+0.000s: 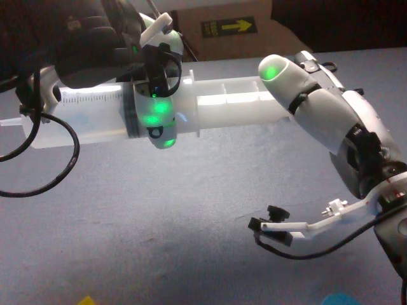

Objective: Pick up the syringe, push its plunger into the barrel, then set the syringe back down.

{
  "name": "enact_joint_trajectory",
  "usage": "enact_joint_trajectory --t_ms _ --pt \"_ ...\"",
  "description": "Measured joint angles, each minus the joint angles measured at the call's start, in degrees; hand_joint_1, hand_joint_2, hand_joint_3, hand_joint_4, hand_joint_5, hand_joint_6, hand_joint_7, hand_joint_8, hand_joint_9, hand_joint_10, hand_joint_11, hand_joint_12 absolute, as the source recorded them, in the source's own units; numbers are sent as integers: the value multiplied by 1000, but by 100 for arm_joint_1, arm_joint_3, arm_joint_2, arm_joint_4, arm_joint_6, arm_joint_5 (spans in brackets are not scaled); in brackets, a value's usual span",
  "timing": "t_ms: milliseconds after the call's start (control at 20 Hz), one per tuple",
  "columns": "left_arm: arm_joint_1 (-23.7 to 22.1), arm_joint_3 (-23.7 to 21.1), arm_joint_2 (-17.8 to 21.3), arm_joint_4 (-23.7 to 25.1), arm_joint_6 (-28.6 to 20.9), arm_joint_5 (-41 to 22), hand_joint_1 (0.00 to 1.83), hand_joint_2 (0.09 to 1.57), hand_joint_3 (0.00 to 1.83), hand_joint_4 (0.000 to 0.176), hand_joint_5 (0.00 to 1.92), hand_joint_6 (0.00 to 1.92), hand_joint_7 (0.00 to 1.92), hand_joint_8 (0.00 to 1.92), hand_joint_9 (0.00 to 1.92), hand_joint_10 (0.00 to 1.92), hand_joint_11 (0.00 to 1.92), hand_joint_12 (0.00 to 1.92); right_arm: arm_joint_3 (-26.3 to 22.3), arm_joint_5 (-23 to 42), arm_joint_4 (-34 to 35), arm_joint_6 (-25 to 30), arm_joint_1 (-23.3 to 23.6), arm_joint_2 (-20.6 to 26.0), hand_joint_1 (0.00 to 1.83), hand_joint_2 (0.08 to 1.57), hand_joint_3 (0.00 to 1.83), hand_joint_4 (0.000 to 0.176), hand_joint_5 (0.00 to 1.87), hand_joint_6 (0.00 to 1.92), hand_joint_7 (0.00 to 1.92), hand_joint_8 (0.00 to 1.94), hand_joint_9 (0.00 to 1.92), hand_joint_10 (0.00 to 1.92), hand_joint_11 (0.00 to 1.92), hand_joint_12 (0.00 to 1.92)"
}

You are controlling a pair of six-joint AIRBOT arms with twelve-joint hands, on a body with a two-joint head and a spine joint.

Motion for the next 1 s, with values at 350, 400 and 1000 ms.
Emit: enact_joint_trajectory --t_ms 350,400,1000 --pt "0 0 2 7 22 87 1346 1204 1 0 853 1010 767 1367 732 1597 561 1641 11 26 81 -151 96 -151 326 925 2 0 33 2 32 0 55 3 0 262" --pt "0 0 7 7 28 101 1346 1204 1 0 853 1010 767 1367 732 1597 561 1641 22 37 81 -175 96 -179 326 925 2 0 33 2 32 0 55 3 0 262" --pt "-63 57 42 20 162 258 1345 1220 0 0 801 1122 724 1399 711 1578 591 1610 52 79 157 -354 249 -590 337 929 1 0 30 0 36 1 51 4 0 276"
